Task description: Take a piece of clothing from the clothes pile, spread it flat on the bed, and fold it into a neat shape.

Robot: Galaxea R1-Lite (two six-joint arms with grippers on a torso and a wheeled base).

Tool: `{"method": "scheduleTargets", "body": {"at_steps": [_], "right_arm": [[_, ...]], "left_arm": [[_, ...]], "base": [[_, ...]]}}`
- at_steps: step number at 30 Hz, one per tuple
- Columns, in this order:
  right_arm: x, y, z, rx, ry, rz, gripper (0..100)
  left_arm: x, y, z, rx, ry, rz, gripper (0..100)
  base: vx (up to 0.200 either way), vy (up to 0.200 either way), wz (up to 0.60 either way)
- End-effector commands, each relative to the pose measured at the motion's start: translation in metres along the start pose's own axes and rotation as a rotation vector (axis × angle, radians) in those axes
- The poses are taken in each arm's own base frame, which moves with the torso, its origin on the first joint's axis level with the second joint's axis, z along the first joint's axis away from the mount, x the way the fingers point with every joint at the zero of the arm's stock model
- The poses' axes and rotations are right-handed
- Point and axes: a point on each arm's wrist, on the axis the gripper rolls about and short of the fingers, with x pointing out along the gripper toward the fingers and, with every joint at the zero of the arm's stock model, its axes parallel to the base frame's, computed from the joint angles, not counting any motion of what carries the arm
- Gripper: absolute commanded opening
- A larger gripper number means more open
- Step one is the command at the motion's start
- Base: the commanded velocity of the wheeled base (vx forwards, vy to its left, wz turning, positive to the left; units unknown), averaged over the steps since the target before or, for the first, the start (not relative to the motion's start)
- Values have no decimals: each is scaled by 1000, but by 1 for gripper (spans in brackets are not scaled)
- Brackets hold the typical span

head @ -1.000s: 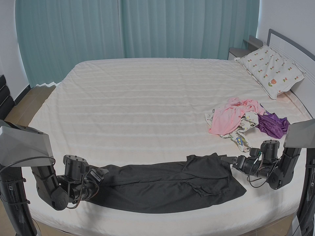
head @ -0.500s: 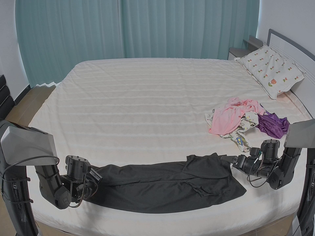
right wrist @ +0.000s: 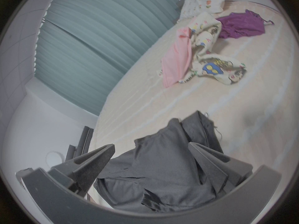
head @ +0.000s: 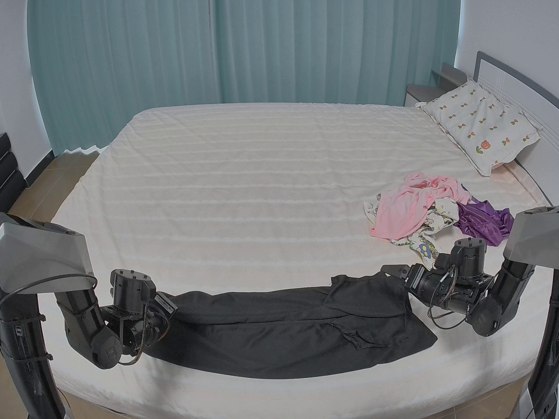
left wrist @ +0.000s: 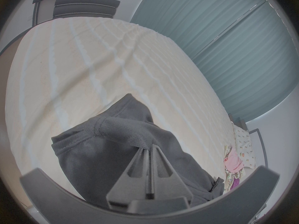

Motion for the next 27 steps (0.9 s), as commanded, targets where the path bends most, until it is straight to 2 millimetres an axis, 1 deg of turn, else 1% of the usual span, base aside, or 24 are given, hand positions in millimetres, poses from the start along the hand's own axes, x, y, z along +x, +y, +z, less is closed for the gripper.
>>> {"method": "scheduleTargets", "body": {"at_steps": [1,2,3,5,7,8,9,12,14,16,17,19,20,23,24,27], "right_arm": [[7,16,-6,71,-5,-56,100],[7,19,-6,108,-4,-63,100],[7,19,-6,108,-4,-63,100],[8,26,-12,185,20,-109,100],[8,27,-16,197,36,-130,100],[8,32,-25,217,61,-155,100],[9,35,-28,233,61,-158,100],[12,41,-29,248,55,-160,100],[12,42,-31,249,60,-172,100],[13,43,-33,253,79,-188,100],[14,46,-38,253,96,-196,100],[13,47,-37,252,93,-200,100],[9,50,-33,252,79,-196,100],[8,51,-34,253,94,-212,100],[9,50,-38,252,121,-242,100],[17,46,-41,268,135,-267,100]], "left_arm": [[-7,-8,8,-7,-38,-56,0],[-7,-8,8,-6,-40,-60,0],[-7,-8,8,-6,-40,-60,0],[-8,-9,10,-6,-47,-67,0],[-7,-8,10,-3,-50,-67,0],[-6,-8,12,0,-56,-66,0],[-6,-8,12,5,-56,-66,0],[-5,-7,12,11,-53,-64,0],[-5,-8,12,14,-56,-68,0],[-6,-9,12,17,-57,-73,0],[-5,-10,13,26,-59,-73,0],[-5,-10,13,30,-60,-74,0],[-4,-11,13,36,-60,-76,0],[-4,-11,13,34,-62,-76,0],[-3,-12,13,34,-64,-79,0],[-3,-12,14,35,-65,-81,0]], "base": [[0,0,0],[0,0,0],[0,0,0],[0,0,0],[0,0,0],[0,0,0],[0,0,0],[0,0,0],[0,0,0],[0,0,0],[0,0,0],[0,0,0],[0,0,0],[0,0,0],[0,0,0],[0,0,0]]}}
